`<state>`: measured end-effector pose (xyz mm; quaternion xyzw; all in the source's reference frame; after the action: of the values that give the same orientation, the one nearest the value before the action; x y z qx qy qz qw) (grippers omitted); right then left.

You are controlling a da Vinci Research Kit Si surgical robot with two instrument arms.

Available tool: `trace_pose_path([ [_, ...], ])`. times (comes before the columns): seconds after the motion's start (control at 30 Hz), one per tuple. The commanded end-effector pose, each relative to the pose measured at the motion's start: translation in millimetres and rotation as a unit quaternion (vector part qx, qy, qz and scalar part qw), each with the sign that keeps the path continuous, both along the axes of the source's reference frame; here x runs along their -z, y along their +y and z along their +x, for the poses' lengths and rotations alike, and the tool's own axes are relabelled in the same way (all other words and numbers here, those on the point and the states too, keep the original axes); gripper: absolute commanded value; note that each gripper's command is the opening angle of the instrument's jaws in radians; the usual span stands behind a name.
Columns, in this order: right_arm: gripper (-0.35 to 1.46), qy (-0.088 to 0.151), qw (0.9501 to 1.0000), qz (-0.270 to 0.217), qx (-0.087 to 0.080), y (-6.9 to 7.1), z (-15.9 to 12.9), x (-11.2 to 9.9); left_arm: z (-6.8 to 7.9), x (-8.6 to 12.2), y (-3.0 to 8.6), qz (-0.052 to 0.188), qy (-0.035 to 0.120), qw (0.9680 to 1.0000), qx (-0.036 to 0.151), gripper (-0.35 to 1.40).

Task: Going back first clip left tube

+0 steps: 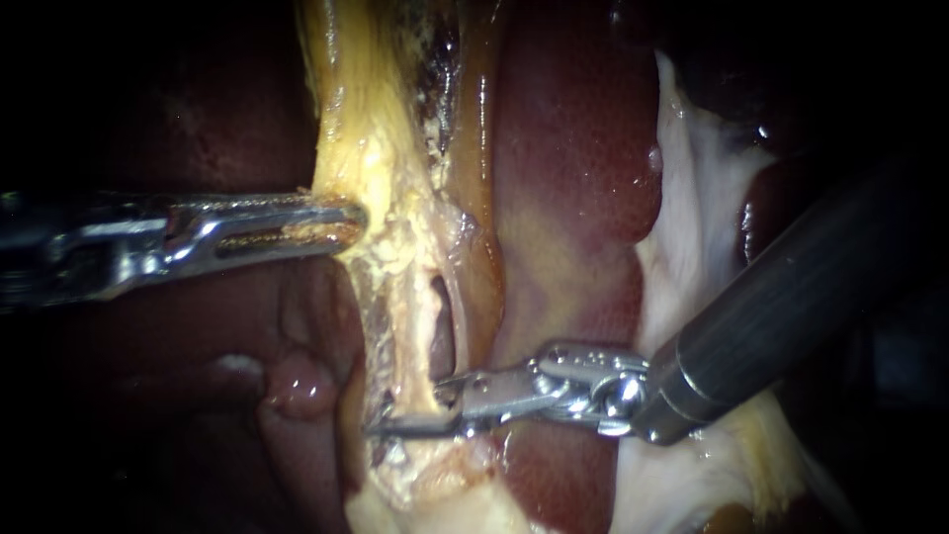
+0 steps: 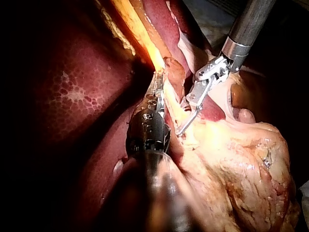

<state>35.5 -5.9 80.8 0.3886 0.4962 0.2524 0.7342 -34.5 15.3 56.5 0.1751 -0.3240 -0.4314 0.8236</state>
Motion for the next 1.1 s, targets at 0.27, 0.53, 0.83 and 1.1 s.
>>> trace_pose_path([
  [0.27,0.09,0.0,1.0,0.005,0.004,0.0,-0.1,0.1,0.0,0.0,0.0,0.0,0.0,1.0,0.0,-0.35],
  [0.53,0.57,0.015,0.9997,-0.007,-0.019,0.7,-0.2,0.1,0.1,0.0,0.0,0.0,-0.001,1.0,-0.001,-0.35],
  [0.83,0.59,0.042,0.9961,-0.078,-0.005,2.1,-2.7,1.5,0.3,0.0,0.0,0.0,-0.001,1.0,-0.001,-0.35],
  [1.1,0.59,0.057,0.9884,-0.141,-0.004,5.2,-7.5,4.7,0.3,0.0,-0.1,0.0,-0.001,1.0,-0.001,-0.35],
])
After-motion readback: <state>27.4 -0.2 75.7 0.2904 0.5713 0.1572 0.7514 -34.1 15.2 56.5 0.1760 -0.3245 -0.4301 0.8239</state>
